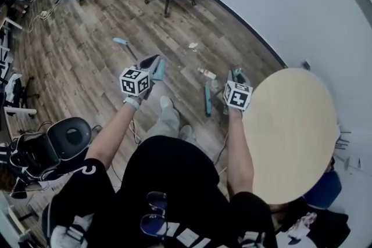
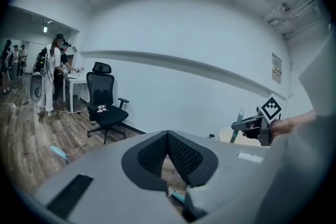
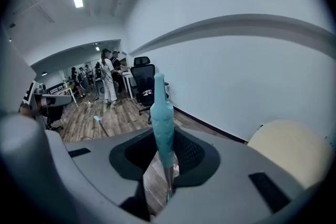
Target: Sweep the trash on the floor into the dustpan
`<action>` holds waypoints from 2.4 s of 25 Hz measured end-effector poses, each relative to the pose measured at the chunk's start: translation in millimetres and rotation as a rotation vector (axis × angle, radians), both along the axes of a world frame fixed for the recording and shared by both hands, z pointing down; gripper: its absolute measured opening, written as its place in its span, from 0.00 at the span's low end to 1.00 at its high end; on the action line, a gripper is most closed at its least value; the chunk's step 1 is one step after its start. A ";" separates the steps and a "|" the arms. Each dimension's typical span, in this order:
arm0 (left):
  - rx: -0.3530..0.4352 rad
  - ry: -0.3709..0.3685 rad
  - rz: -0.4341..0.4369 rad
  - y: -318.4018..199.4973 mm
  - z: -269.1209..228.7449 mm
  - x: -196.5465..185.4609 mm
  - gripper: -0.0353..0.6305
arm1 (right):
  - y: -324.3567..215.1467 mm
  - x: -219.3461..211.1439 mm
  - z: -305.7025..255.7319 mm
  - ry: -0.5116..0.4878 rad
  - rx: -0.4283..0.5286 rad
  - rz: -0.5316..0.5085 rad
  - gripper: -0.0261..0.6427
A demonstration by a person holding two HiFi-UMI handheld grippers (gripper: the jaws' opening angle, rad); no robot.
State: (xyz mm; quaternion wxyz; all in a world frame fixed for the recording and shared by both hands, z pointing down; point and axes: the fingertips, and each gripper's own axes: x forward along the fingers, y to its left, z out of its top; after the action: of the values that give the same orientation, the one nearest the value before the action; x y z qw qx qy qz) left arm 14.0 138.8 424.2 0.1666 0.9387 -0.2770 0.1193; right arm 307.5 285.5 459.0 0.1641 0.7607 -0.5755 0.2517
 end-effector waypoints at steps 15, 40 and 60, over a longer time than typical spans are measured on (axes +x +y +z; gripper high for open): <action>-0.029 0.012 0.097 -126.4 18.4 65.2 0.05 | -85.4 56.6 0.3 0.026 -0.020 0.117 0.17; -0.098 -0.029 0.138 -296.5 54.8 196.4 0.05 | -296.3 188.2 40.1 0.002 -0.116 0.044 0.17; -0.185 -0.091 -0.048 -420.4 158.1 262.6 0.05 | -465.5 265.4 187.3 -0.026 -0.256 -0.111 0.17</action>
State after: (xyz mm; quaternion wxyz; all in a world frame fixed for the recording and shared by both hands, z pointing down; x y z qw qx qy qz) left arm 276.6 -281.5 582.2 0.2428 0.9060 -0.2945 0.1830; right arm 572.9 -180.0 646.2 0.2659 0.6971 -0.5821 0.3233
